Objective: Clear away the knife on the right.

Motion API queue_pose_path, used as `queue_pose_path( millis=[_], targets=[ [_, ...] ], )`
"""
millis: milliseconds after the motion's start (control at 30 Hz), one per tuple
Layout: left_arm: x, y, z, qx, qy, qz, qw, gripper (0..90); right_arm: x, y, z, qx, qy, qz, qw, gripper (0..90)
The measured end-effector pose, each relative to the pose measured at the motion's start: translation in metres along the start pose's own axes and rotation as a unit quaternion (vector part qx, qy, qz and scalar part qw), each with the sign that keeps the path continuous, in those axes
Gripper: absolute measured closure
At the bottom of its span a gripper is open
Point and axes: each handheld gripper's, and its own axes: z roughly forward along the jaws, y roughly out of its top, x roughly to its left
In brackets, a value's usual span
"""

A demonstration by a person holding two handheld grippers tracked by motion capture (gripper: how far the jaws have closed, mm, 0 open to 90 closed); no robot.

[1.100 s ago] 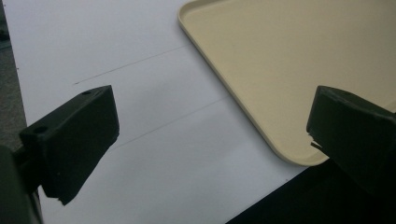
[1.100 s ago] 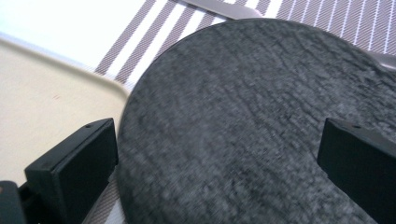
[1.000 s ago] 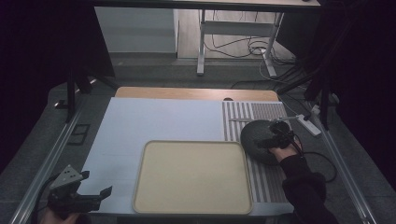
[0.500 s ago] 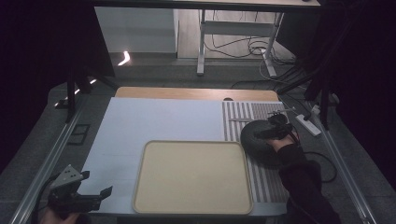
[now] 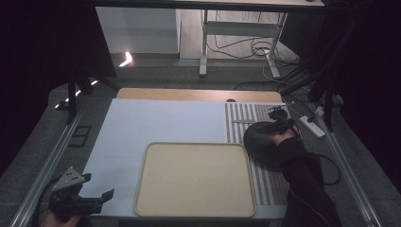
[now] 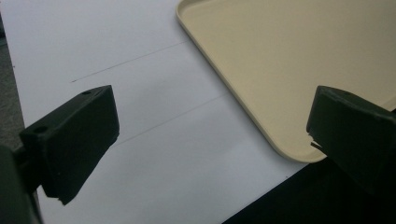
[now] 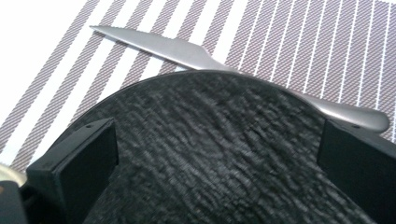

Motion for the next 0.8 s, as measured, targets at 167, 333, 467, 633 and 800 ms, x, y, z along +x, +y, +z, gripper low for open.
queue_pose_path(
  millis=[167,333,467,633,800],
  targets=[
    [0.000,0.000,0.000,0.001,0.000,0.002,1.0000,2.4,-0.008,0.007,0.002,0.003,-0.006,-0.001,1.0000,16.1],
    [0.002,0.000,-0.001,-0.001,-0.004,-0.004,1.0000,2.4,-0.020,0.012,0.005,0.003,-0.006,0.002,1.0000,38.1],
    [0.002,-0.001,-0.001,-0.002,-0.005,-0.005,1.0000,2.5,-0.029,0.017,0.004,0.007,0.008,0.002,0.9999,62.8],
    [0.002,-0.001,0.000,0.000,-0.005,-0.005,1.0000,2.8,-0.040,0.021,0.005,0.005,0.001,-0.007,1.0000,85.9],
    [0.002,0.000,0.000,0.001,-0.006,-0.007,1.0000,3.0,-0.052,0.023,0.008,0.000,-0.013,0.009,0.9999,90.0]
  ],
)
